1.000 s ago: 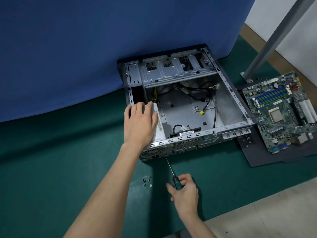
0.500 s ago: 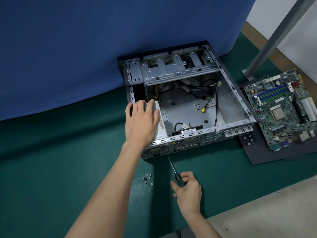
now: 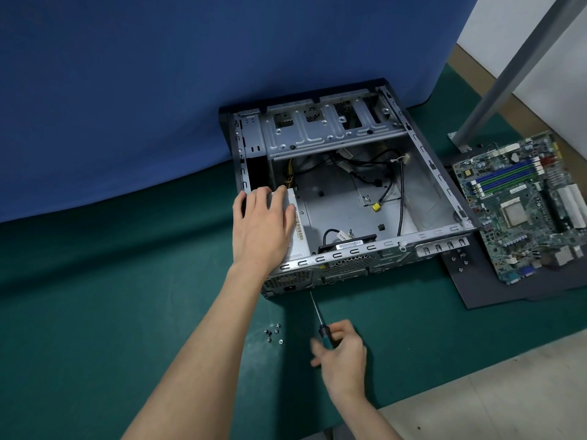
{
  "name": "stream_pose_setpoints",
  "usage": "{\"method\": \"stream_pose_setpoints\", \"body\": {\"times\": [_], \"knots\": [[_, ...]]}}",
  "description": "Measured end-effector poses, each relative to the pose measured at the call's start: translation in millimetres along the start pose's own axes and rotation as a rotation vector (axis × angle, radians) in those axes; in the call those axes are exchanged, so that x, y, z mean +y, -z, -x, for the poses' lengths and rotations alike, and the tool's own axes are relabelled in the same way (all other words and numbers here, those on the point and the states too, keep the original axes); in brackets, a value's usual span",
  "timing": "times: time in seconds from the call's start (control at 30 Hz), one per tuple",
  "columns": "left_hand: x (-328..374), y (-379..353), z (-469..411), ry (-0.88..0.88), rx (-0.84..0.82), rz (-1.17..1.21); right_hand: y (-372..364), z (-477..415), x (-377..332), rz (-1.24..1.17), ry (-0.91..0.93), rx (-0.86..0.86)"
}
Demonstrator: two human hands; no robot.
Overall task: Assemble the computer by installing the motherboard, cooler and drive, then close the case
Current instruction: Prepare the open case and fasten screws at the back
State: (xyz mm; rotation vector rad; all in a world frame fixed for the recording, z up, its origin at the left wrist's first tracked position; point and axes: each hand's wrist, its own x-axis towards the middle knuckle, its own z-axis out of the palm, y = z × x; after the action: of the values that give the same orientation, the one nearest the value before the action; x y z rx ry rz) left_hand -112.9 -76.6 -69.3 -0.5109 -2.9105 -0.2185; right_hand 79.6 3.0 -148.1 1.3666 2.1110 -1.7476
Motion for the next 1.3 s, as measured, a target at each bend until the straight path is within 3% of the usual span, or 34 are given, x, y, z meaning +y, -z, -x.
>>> {"method": "stream_pose_setpoints", "body": {"times": [0.07,0.1,0.2,0.27,0.33,0.47,0.53,0.6,0.7,0.77,0.87,1.0,1.07,1.2,1.3], "knots": [[1,-1,1,0.003,-0.001,0.0,1,-4,5,0.097,0.093,0.048],[2,-1,1,0.003,0.001,-0.002,4,-5,3,0.002,0.041,0.027],[3,-2,1,0.004,0.005,-0.005,16,-11,-5,-0.526,-0.394,-0.183],[3,-1,1,0.002,0.007,-0.01,23,-8,-8,-0.647,-0.504,-0.281],[2,-1,2,-0.001,0.005,-0.009,23,-7,-9,-0.559,-0.429,-0.257],[1,0,1,0.001,0.003,-0.005,12,-7,-5,-0.005,-0.043,-0.034],[1,0,1,0.004,0.002,-0.006,7,-7,-3,0.13,0.08,0.043],[2,-1,1,0.005,0.004,-0.011,6,-7,-1,-0.134,-0.051,-0.001],[3,-2,2,0.004,0.003,-0.015,13,-8,-5,-0.668,-0.521,-0.221],[2,-1,1,0.002,0.0,-0.017,16,-6,-8,-0.767,-0.636,-0.312],[1,1,1,0.005,-0.008,-0.003,15,-4,-12,-0.597,-0.496,-0.238],[2,2,1,0.005,-0.01,0.004,7,-9,-7,-0.203,-0.124,-0.031],[2,1,1,0.007,-0.009,0.008,6,-12,-2,-0.159,-0.082,-0.014],[3,0,2,0.004,-0.006,0.0,15,-12,-9,-0.639,-0.494,-0.232],[3,0,2,0.004,-0.005,0.0,21,-13,-15,-0.776,-0.678,-0.364]]}}
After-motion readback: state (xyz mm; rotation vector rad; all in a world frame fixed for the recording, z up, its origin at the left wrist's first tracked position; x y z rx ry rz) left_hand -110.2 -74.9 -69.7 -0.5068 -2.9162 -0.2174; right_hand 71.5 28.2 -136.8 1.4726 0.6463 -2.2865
